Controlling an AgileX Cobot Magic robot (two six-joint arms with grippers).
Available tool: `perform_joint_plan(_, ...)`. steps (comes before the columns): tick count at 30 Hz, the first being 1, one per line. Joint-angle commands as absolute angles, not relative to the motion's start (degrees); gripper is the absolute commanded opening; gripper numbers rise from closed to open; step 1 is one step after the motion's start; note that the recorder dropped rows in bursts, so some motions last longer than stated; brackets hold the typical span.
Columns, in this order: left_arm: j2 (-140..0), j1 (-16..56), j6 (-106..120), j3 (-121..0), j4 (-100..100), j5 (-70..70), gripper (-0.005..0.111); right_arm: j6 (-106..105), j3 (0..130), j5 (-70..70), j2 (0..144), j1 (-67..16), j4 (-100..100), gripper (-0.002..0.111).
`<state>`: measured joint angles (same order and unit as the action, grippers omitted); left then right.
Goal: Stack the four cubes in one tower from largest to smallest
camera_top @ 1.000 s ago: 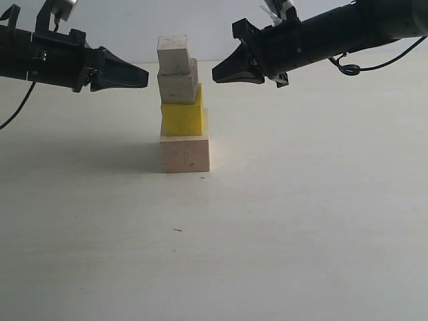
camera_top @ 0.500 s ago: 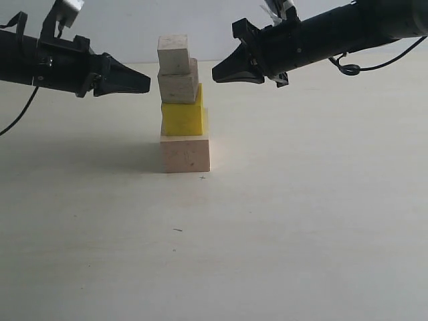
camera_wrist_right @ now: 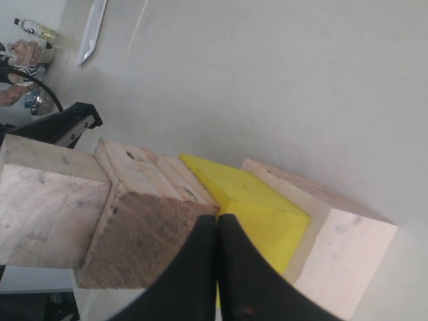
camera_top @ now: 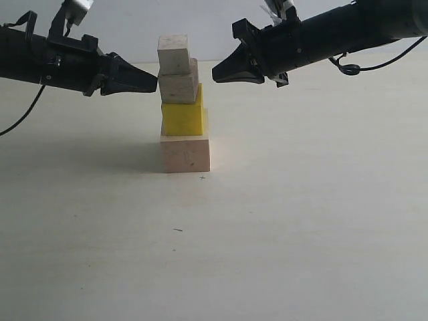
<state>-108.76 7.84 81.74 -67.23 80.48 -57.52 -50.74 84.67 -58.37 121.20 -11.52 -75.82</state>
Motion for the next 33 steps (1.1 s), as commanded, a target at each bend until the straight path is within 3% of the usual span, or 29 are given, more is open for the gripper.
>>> perform_joint_plan(1, -108.65, 8.04, 82.07, -67.52, 81.24, -57.72, 0.0, -51.63, 85.08, -58.02, 121.51, -11.29, -76.29, 0.0)
perform_joint_plan(33, -108.65, 8.04, 82.32, -67.52, 81.01, -59.56, 0.0, -51.63, 85.08, -58.02, 122.21, -11.29, -76.29, 0.0)
